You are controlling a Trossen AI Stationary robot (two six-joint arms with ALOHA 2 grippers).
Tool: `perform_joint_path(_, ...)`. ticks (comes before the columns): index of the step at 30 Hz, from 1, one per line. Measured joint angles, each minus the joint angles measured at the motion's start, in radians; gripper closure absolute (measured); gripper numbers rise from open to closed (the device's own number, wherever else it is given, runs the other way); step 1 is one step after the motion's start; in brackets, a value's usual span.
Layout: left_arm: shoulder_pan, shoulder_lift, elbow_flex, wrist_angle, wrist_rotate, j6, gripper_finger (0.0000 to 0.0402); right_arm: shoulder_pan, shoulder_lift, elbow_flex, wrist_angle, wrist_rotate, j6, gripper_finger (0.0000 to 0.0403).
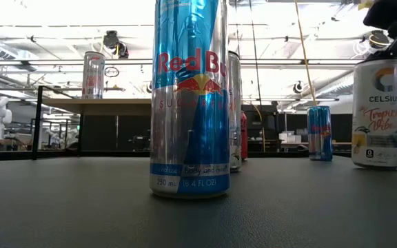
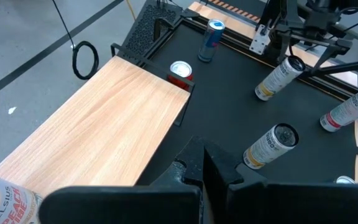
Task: Place canned beverage on shelf
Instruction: Put the right white yellow soda can on the shelf
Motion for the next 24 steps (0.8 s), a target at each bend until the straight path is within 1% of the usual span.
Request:
perform_joint_path(6, 0.000, 0.000, 0.000, 0.000, 0.000, -0.001, 0.0401, 0.000, 0.019, 0.000, -0.010, 0.003, 0.000, 0.0018)
perform_joint_path(11, 0.000, 0.000, 0.000, 0.000, 0.000, -0.001, 0.0401, 0.000, 0.068, 0.000, -0.009, 0.006, 0.000, 0.0018)
perform_joint_path(13, 0.000, 0.000, 0.000, 0.000, 0.000, -0.001, 0.0401, 0.000, 0.092, 0.000, -0.009, 0.026, 0.000, 0.0018)
perform_joint_path(17, 0.000, 0.000, 0.000, 0.000, 0.000, 0.000, 0.0401, 0.000, 0.131, 0.000, -0.007, 0.106, 0.001, 0.0018)
perform_joint_path(24, 0.000, 0.000, 0.000, 0.000, 0.000, 0.001, 0.0401, 0.000, 0.178, 0.000, 0.024, 0.113, 0.000, 0.0018)
